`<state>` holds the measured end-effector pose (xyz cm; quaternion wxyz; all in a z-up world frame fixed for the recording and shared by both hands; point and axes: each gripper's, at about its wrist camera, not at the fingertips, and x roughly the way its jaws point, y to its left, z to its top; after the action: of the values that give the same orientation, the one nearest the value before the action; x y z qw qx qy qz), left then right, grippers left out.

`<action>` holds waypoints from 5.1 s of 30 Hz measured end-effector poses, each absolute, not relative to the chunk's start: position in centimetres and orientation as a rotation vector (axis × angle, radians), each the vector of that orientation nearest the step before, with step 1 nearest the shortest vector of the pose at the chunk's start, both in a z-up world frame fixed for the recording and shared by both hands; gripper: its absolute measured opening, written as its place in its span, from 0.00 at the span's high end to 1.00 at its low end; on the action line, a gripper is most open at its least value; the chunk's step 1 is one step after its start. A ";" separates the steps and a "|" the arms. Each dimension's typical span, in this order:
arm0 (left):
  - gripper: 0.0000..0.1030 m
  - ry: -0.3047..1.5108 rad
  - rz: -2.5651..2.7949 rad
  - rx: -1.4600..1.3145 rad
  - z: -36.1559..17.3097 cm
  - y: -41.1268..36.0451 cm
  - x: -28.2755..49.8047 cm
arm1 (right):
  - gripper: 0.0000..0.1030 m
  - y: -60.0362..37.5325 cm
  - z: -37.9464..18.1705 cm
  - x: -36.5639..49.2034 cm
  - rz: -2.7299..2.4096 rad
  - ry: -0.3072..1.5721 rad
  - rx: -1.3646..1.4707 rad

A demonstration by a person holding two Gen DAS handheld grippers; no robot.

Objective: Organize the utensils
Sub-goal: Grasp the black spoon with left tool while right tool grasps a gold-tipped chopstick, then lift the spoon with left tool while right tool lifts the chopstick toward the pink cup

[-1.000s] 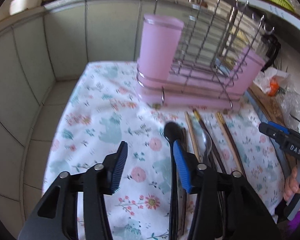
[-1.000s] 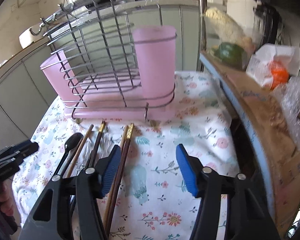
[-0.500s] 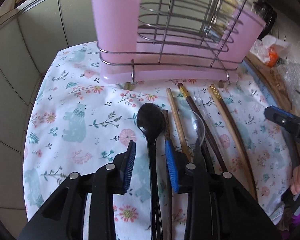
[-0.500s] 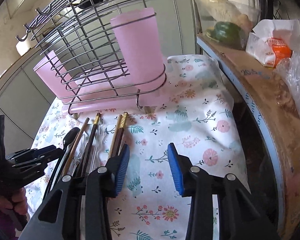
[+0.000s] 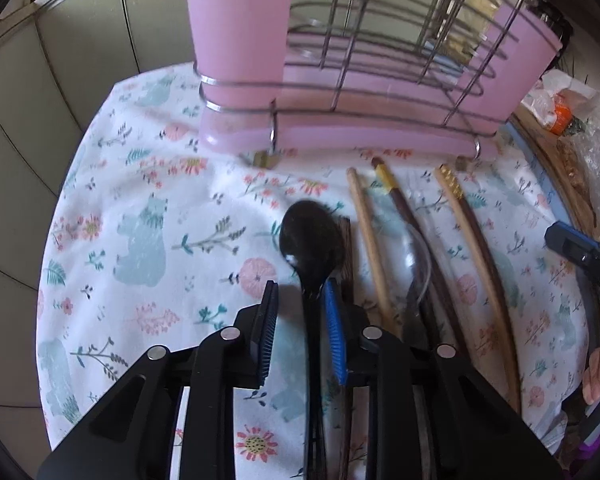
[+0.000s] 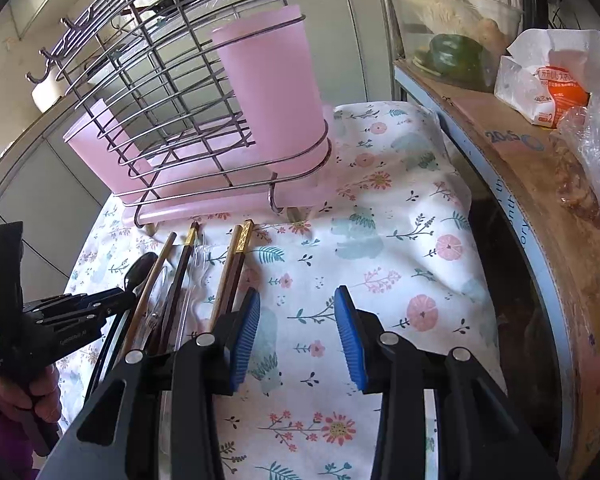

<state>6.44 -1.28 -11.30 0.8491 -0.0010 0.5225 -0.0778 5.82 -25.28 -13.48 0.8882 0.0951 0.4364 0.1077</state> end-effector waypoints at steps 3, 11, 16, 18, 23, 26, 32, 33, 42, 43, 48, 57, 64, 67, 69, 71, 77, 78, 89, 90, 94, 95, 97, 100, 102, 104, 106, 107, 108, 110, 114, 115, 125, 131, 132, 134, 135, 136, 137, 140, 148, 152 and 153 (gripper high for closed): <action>0.77 1.092 -0.155 0.039 -11.4 -1.7 6.4 | 0.63 -25.0 -13.7 6.0 0.229 0.915 0.199; 0.90 1.073 -0.110 -0.023 -10.8 -0.4 6.9 | 0.63 -24.3 -13.8 6.1 0.253 0.927 0.197; 0.90 1.043 -0.052 -0.069 -9.6 2.2 6.4 | 0.68 -23.8 -14.2 6.9 0.277 0.959 0.224; 0.90 1.043 -0.053 -0.066 -9.5 2.7 6.1 | 0.75 -23.3 -14.4 7.4 0.299 0.983 0.245; 0.90 1.073 -0.061 -0.070 -10.7 3.7 5.9 | 0.79 -21.7 -15.1 9.0 0.344 1.038 0.288; 0.90 1.071 -0.064 -0.085 -11.2 3.9 5.7 | 0.81 -20.7 -15.6 9.8 0.333 1.060 0.267; 0.90 1.061 -0.079 -0.097 -11.4 4.2 5.8 | 0.85 -20.1 -16.7 11.1 0.329 1.095 0.304; 0.90 1.060 -0.081 -0.098 -11.4 4.2 5.8 | 0.85 -20.0 -16.8 11.1 0.326 1.096 0.310; 0.90 1.052 -0.086 -0.108 -11.4 4.3 5.9 | 0.84 -20.5 -17.7 12.1 0.352 1.132 0.444; 0.90 1.052 -0.088 -0.109 -11.4 4.3 6.0 | 0.84 -20.6 -17.8 12.2 0.353 1.134 0.456; 0.90 1.050 -0.088 -0.106 -11.4 4.3 6.0 | 0.82 -21.0 -18.2 12.3 0.381 1.149 0.529; 0.90 1.051 -0.087 -0.106 -11.4 4.3 6.0 | 0.92 -21.9 -17.3 11.2 0.319 1.117 0.469; 0.90 1.068 -0.092 -0.098 -11.4 4.2 6.1 | 0.91 -24.1 -17.0 10.1 0.249 1.141 0.408; 0.89 1.097 -0.100 -0.090 -11.3 4.2 6.4 | 0.88 -23.4 -17.6 10.4 0.259 1.175 0.382; 0.89 1.122 -0.109 -0.085 -11.3 4.2 6.7 | 0.85 -22.9 -17.6 10.6 0.271 1.188 0.359; 0.88 1.154 -0.121 -0.084 -11.2 4.3 7.3 | 0.78 -22.6 -17.6 10.8 0.288 1.204 0.361; 0.84 1.276 -0.164 -0.103 -10.9 4.7 9.5 | 0.71 -22.6 -17.3 11.8 0.321 1.253 0.355; 0.83 1.305 -0.177 -0.122 -10.9 4.9 10.1 | 0.71 -22.7 -17.3 11.9 0.320 1.256 0.355; 0.81 1.420 -0.150 -0.132 -11.1 4.9 12.1 | 0.90 -22.9 -17.9 13.1 0.295 1.266 0.345; 0.82 1.413 -0.147 -0.129 -11.1 4.9 12.1 | 0.90 -23.0 -18.0 13.0 0.299 1.259 0.356; 0.88 1.356 -0.125 -0.122 -10.8 4.9 11.1 | 0.91 -24.4 -18.0 12.0 0.307 1.217 0.422; 0.89 1.338 -0.124 -0.128 -10.7 4.8 10.3 | 0.91 -24.8 -17.9 11.7 0.307 1.207 0.431; 0.89 1.298 -0.128 -0.138 -9.9 5.1 9.4 | 0.91 -25.3 -17.3 10.9 0.313 1.173 0.451; 0.89 1.209 -0.138 -0.139 -8.0 5.5 8.2 | 0.93 -26.2 -15.9 9.4 0.328 1.106 0.467; 0.90 1.149 -0.149 -0.143 -6.9 5.8 7.6 | 0.93 -26.5 -14.9 8.5 0.329 1.061 0.461; 0.90 1.081 -0.152 -0.135 -5.6 5.9 6.5 | 0.93 -26.7 -13.6 7.3 0.325 1.009 0.449; 0.90 1.016 -0.158 -0.140 -4.1 5.8 5.3 | 0.94 -26.8 -12.5 6.6 0.316 0.965 0.438; 0.90 0.986 -0.160 -0.143 -3.5 5.9 4.8 | 0.94 -27.0 -11.8 6.2 0.316 0.936 0.437; 0.90 0.942 -0.159 -0.143 -2.7 5.8 4.2 | 0.94 -27.1 -11.0 5.8 0.314 0.910 0.433; 0.90 0.881 -0.153 -0.131 -1.5 5.6 3.6 | 0.94 -27.4 -9.6 5.1 0.304 0.855 0.416; 0.90 0.748 -0.142 -0.101 1.4 5.4 2.6 | 0.94 -27.1 -7.1 4.5 0.293 0.764 0.382; 0.90 0.728 -0.142 -0.100 1.9 5.4 2.5 | 0.94 -26.9 -6.6 4.5 0.293 0.747 0.377; 0.90 0.549 -0.147 -0.122 7.8 5.7 2.2 | 0.94 -26.9 1.2 4.1 0.291 0.548 0.310; 0.90 0.427 -0.144 -0.103 12.2 5.2 3.7 | 0.94 -27.0 7.9 4.8 0.257 0.331 0.272; 0.90 0.411 -0.144 -0.104 12.7 5.2 4.0 | 0.94 -27.0 8.7 5.1 0.249 0.301 0.268; 0.90 0.367 -0.139 -0.100 14.0 4.9 4.7 | 0.94 -26.9 10.3 5.8 0.233 0.243 0.261; 0.90 0.341 -0.130 -0.095 14.6 4.8 5.2 | 0.94 -26.9 11.1 6.2 0.222 0.216 0.254; 0.90 0.321 -0.121 -0.090 15.1 4.7 5.5 | 0.94 -26.8 11.7 6.5 0.209 0.188 0.247; 0.90 0.308 -0.116 -0.089 15.3 4.6 5.8 | 0.94 -26.8 12.5 6.9 0.194 0.154 0.236; 0.90 0.270 -0.094 -0.089 15.9 4.5 7.4 | 0.94 -26.6 13.7 8.2 0.152 0.078 0.209; 0.90 0.263 -0.037 -0.055 14.5 4.2 11.7 | 0.94 -25.6 12.3 12.4 0.113 0.026 0.188; 0.90 0.313 -0.037 -0.037 12.2 4.0 13.6 | 0.94 -25.3 10.1 14.6 0.109 0.084 0.188; 0.90 0.327 -0.038 -0.033 11.7 4.0 14.0 | 0.94 -25.3 9.4 15.2 0.110 0.105 0.193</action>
<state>13.98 3.98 11.67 0.9864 -0.0165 0.1628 -0.0187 15.17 -25.26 9.45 0.9925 0.0960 0.0522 0.0549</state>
